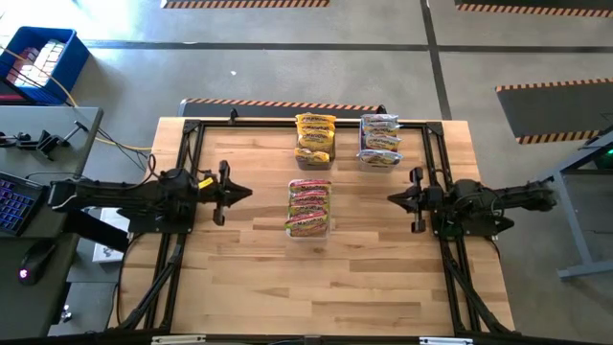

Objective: Sort Maruchan noodles
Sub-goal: Return to Home Position

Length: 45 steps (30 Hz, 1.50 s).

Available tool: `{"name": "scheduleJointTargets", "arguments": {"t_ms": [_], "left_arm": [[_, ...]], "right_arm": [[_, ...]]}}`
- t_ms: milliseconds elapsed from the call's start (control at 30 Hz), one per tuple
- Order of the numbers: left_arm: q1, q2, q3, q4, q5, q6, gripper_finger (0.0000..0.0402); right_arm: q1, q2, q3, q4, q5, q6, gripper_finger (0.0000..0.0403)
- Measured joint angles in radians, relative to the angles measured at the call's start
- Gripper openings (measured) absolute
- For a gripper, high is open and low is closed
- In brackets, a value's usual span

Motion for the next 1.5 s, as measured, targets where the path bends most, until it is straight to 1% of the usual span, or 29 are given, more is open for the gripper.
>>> {"name": "scheduleJointTargets", "arguments": {"t_ms": [200, 367, 600, 767, 867, 1000, 1067, 1200, 1333, 1500], "left_arm": [[0.000, -0.133, 0.000, -0.118, -0.008, 0.017, 0.0019], [0.000, -0.253, 0.000, -0.267, -0.009, 0.017, 0.0019], [0.000, -0.451, 0.000, -0.453, -0.045, 0.025, 0.0019], [0.002, -0.445, 0.001, -0.463, -0.056, 0.036, 0.0019], [0.002, -0.447, -0.017, -0.471, -0.095, 0.032, 0.0019], [0.002, -0.445, -0.053, -0.444, -0.150, 0.019, 0.0019], [0.002, -0.439, -0.061, -0.415, -0.153, -0.023, 0.0019], [0.002, -0.433, -0.065, -0.410, -0.138, -0.025, 0.0019], [0.002, -0.433, -0.065, -0.410, -0.141, -0.009, 0.0019], [0.002, -0.433, -0.065, -0.405, -0.169, 0.007, 0.0019]], "right_arm": [[0.000, -0.011, 0.000, -0.022, 0.000, 0.000, 0.0000], [0.000, -0.011, 0.000, -0.024, 0.000, 0.000, 0.0000], [0.000, -0.011, 0.000, -0.029, 0.000, 0.000, 0.0000], [0.000, -0.013, 0.000, -0.038, 0.001, 0.000, 0.0000], [0.000, -0.013, 0.000, -0.040, 0.002, 0.000, 0.0000], [-0.011, -0.013, 0.000, -0.070, 0.053, 0.022, 0.0000], [-0.019, -0.013, 0.000, -0.089, 0.087, 0.052, 0.0000], [-0.033, -0.010, 0.000, -0.122, 0.155, 0.097, 0.0000], [-0.044, 0.000, 0.000, -0.125, 0.164, 0.051, 0.0000], [-0.044, 0.004, 0.000, -0.125, 0.163, 0.048, 0.0000]]}}
